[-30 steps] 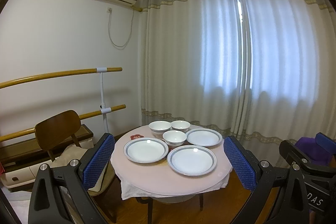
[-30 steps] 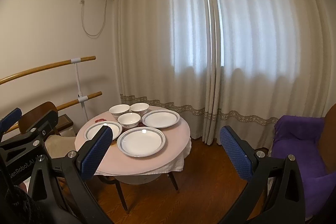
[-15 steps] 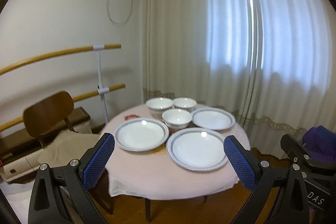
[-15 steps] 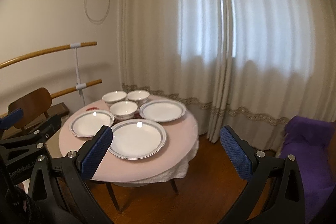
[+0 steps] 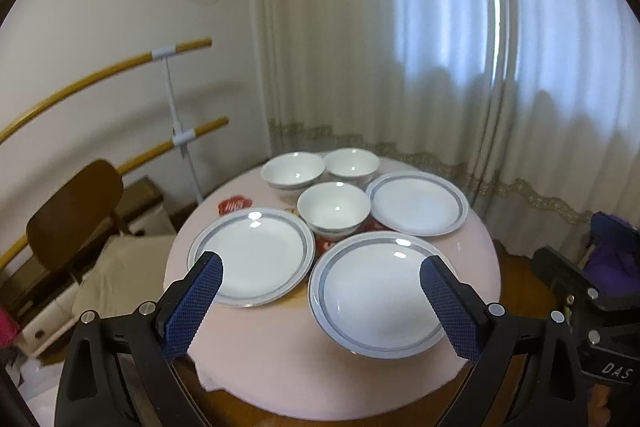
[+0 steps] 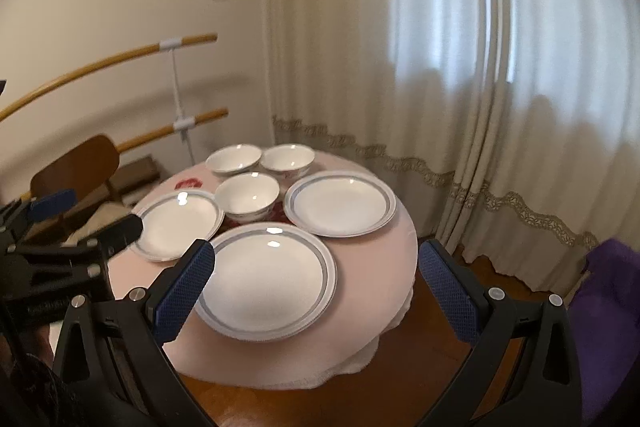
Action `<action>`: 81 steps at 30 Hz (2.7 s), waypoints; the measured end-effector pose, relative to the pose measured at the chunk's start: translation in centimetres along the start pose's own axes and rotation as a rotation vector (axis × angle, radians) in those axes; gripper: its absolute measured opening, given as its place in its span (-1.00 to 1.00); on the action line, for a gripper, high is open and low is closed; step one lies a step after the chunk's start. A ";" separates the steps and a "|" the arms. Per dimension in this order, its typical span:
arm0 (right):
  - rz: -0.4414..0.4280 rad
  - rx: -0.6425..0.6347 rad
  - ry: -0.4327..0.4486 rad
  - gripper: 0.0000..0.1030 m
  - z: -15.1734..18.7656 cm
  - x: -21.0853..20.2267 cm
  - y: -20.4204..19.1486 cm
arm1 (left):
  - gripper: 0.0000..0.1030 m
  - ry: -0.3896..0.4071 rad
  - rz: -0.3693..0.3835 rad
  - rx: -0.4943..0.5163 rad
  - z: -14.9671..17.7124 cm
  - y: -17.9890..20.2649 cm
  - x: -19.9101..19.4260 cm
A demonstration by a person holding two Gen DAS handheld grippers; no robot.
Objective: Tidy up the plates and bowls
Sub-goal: 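Move both grippers down toward the rim of the nearest grey-rimmed plate, then close both grippers on the rim of the grey-rimmed plate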
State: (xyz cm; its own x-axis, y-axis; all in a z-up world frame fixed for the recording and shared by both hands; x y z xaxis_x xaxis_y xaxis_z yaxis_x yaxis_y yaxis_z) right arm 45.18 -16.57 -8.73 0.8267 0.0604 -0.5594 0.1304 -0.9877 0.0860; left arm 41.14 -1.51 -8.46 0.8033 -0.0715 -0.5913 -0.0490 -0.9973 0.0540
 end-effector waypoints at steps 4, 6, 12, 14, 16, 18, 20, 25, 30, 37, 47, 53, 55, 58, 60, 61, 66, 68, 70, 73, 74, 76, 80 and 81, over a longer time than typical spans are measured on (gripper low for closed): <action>-0.051 -0.063 -0.104 1.00 -2.0 -0.3 0.1 | 0.74 -0.103 0.002 -0.031 -3.8 0.2 -0.5; -0.045 -0.089 -0.124 1.00 -3.1 -0.5 0.3 | 0.74 -0.134 -0.006 -0.025 -5.6 0.7 -0.9; -0.050 -0.097 -0.150 1.00 -7.0 -0.9 1.4 | 0.73 -0.171 -0.037 -0.021 -11.0 2.5 -2.4; -0.047 -0.105 -0.136 1.00 -7.9 -1.1 1.6 | 0.73 -0.178 -0.026 -0.044 -12.2 3.0 -2.3; -0.047 -0.121 -0.128 1.00 -8.3 -0.7 1.6 | 0.72 -0.202 -0.016 -0.062 -12.6 3.1 -2.1; -0.081 -0.124 -0.156 1.00 -8.0 0.0 1.3 | 0.63 -0.228 0.008 -0.085 -13.0 3.0 -1.4; -0.117 -0.099 -0.210 1.00 -7.2 1.0 1.1 | 0.62 -0.254 0.009 -0.113 -12.6 2.0 -1.0; -0.106 -0.067 -0.309 1.00 -5.4 3.5 1.2 | 0.66 -0.312 0.011 -0.145 -12.9 -0.1 1.4; -0.083 -0.037 -0.370 1.00 -5.0 5.5 0.7 | 0.68 -0.395 0.048 -0.211 -13.2 -2.3 4.9; -0.040 -0.035 -0.273 0.99 -6.5 6.5 -0.5 | 0.68 -0.418 0.056 -0.199 -14.9 -6.8 8.3; -0.012 -0.070 -0.534 0.96 -1.5 13.0 0.7 | 0.68 -0.527 0.024 -0.321 -11.4 -8.8 15.1; -0.115 -0.103 -0.639 0.87 2.6 17.4 0.6 | 0.67 -0.591 -0.039 -0.418 -7.5 -8.9 20.4; -0.164 -0.116 -0.684 0.79 4.2 19.0 0.4 | 0.65 -0.604 -0.060 -0.453 -5.8 -8.5 21.9; -0.205 -0.134 -0.728 0.66 6.0 20.8 0.3 | 0.64 -0.608 -0.072 -0.504 -3.7 -8.0 23.9; -0.234 -0.133 -0.757 0.63 6.9 21.9 0.4 | 0.62 -0.604 -0.081 -0.527 -2.8 -7.8 25.1; -0.245 -0.134 -0.761 0.61 7.2 22.1 0.5 | 0.62 -0.606 -0.090 -0.532 -2.4 -7.8 25.5; -0.289 -0.174 -0.773 0.58 7.8 23.3 0.2 | 0.59 -0.615 -0.106 -0.563 -0.7 -7.4 27.4; -0.307 -0.177 -0.782 0.54 8.1 23.7 0.1 | 0.59 -0.610 -0.108 -0.563 -0.4 -7.2 28.0; -0.337 -0.174 -0.786 0.51 8.1 23.9 -0.1 | 0.56 -0.606 -0.100 -0.571 -0.1 -7.1 28.6; -0.374 -0.171 -0.791 0.39 8.2 24.3 -0.4 | 0.53 -0.597 -0.096 -0.559 0.1 -7.0 29.1; -0.390 -0.166 -0.795 0.34 8.2 24.4 -0.7 | 0.53 -0.593 -0.094 -0.556 0.1 -6.8 29.2; -0.420 -0.157 -0.805 0.26 8.2 24.7 -1.1 | 0.49 -0.592 -0.097 -0.550 0.2 -7.0 29.2; -0.448 -0.152 -0.823 -0.08 8.5 25.2 -2.0 | 0.39 -0.594 -0.105 -0.542 0.0 -6.7 29.6; -0.452 -0.151 -0.824 -0.16 8.6 25.2 -2.1 | 0.38 -0.597 -0.110 -0.536 0.0 -6.9 29.6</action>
State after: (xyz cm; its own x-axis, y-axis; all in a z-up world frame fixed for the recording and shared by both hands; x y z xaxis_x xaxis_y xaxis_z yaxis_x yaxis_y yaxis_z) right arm 61.03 -14.24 -30.08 0.0423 0.2546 -0.9661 0.4607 -0.8630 -0.2072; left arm 65.26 3.25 -26.31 0.3272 -0.1201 -0.9373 0.4246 -0.8675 0.2593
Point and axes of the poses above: each gripper's, at about its wrist camera, not at the fingertips, and x roughly the way its jaws point, y to its right, z to its underside, the point moved 9 cm from there along x, roughly the way its jaws point, and after that the axes turned 8 degrees about z, right-handed, at the moved point
